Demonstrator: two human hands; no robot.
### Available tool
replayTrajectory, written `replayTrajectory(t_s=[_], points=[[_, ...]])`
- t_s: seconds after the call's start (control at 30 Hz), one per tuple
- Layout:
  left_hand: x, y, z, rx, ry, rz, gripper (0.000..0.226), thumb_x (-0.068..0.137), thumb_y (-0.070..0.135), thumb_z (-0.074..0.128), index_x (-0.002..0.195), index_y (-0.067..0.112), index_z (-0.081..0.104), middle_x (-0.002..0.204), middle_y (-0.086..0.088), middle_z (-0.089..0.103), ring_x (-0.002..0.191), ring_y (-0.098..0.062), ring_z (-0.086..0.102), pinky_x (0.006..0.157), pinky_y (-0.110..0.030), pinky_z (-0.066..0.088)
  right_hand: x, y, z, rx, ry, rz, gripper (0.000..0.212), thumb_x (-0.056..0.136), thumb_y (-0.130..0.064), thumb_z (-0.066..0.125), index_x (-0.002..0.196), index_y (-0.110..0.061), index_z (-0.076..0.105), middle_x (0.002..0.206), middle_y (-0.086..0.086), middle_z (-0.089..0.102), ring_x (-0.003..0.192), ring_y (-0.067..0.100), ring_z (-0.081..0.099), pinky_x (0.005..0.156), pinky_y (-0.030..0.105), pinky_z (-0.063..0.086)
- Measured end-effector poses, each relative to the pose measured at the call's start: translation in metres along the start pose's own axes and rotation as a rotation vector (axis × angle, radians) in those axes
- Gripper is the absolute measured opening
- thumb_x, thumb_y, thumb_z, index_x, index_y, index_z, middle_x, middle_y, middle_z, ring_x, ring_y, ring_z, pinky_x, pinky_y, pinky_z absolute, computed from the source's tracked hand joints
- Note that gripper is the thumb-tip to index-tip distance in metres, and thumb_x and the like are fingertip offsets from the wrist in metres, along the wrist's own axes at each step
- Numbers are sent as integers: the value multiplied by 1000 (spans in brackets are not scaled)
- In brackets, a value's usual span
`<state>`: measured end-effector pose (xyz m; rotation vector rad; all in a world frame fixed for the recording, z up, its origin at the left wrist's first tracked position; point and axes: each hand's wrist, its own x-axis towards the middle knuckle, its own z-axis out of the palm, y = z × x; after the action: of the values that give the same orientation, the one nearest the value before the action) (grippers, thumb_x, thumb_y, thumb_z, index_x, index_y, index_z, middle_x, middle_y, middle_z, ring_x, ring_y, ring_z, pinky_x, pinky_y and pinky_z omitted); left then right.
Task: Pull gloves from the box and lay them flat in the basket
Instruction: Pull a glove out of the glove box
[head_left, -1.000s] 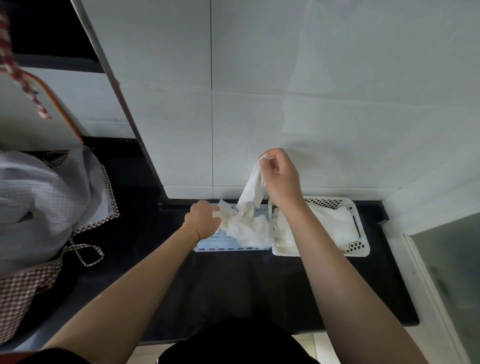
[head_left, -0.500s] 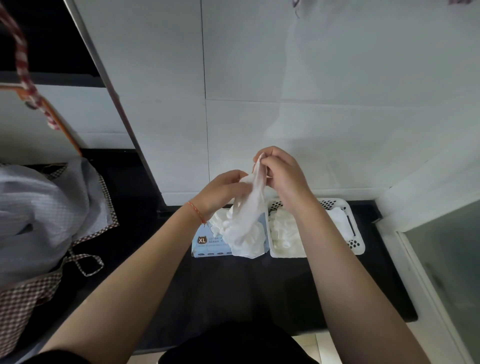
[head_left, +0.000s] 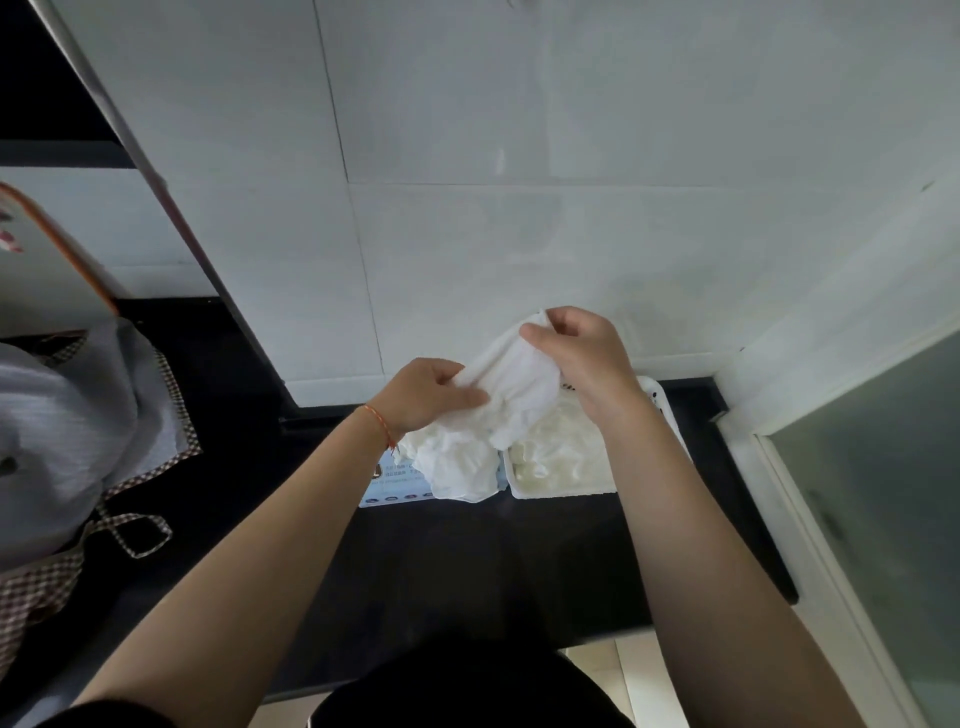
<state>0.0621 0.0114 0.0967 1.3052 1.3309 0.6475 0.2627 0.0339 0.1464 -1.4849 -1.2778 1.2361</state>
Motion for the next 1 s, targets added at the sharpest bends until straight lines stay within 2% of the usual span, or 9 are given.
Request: replayTrajectory(t_s=[0.1, 0.23, 0.4, 0.47, 0.6, 0.7, 0.77, 0.87, 1.0], points=[[6, -8, 14, -63, -13, -63, 24, 81, 30, 79, 75, 9, 69, 69, 1, 65, 62, -12, 62, 59, -21, 50, 2, 3, -16, -36, 52, -4, 20, 84, -18, 72, 85, 1, 66, 75, 7, 57, 69, 17, 55, 64, 28, 45], [11, -10, 27, -233, -50, -95, 50, 70, 39, 80, 98, -1, 71, 91, -16, 71, 81, -30, 68, 80, -41, 54, 8, 13, -45, -108, 120, 9, 13, 89, -20, 67, 84, -7, 65, 77, 4, 58, 69, 16, 52, 63, 26, 41], [31, 3, 43, -309, -24, -73, 30, 75, 35, 76, 79, 8, 63, 74, -10, 58, 66, -25, 55, 62, -34, 44, 17, 33, -76, -116, 144, 83, 5, 90, -22, 63, 88, -17, 65, 65, -5, 58, 48, 13, 48, 42, 18, 36], [44, 8, 51, -291, 0, -92, 31, 80, 36, 74, 85, 8, 63, 74, -8, 57, 63, -22, 53, 59, -31, 41, 22, 46, -89, -115, 155, 120, 5, 91, -21, 62, 93, -16, 64, 64, -5, 57, 44, 13, 44, 38, 16, 31], [83, 8, 89, 113, 139, -99, 20, 92, 27, 62, 75, 16, 64, 72, 1, 66, 66, -19, 59, 58, -23, 45, 36, 93, -118, -241, 135, 253, 21, 88, -20, 63, 109, -16, 61, 95, -6, 59, 68, 7, 55, 52, 20, 44], [107, 3, 116, 327, 233, -106, 9, 94, 26, 57, 96, 22, 64, 83, 4, 67, 78, -19, 63, 66, -24, 45, 44, 130, -135, -316, 47, 313, 38, 86, -11, 59, 122, -21, 52, 98, 0, 60, 79, 12, 59, 59, 25, 46], [112, 0, 130, 513, 272, -96, 22, 92, 25, 57, 114, 21, 59, 101, 1, 63, 90, -22, 61, 78, -30, 48, 49, 147, -143, -350, 21, 314, 38, 89, -6, 55, 123, -21, 47, 96, 2, 58, 78, 14, 57, 58, 24, 45], [106, -7, 157, 818, 388, 127, 33, 90, 26, 58, 122, 16, 57, 115, -6, 58, 106, -26, 55, 91, -39, 45, 57, 164, -153, -407, 12, 268, 27, 92, 0, 49, 112, -18, 45, 98, 0, 56, 77, 11, 54, 57, 25, 45], [96, -23, 195, 1030, 160, 321, 58, 87, 50, 58, 136, 21, 51, 145, -5, 45, 139, -28, 36, 115, -46, 23, 66, 176, -163, -510, -40, 161, 22, 94, 0, 42, 97, -15, 57, 88, -1, 58, 76, 16, 54, 62, 26, 43]])
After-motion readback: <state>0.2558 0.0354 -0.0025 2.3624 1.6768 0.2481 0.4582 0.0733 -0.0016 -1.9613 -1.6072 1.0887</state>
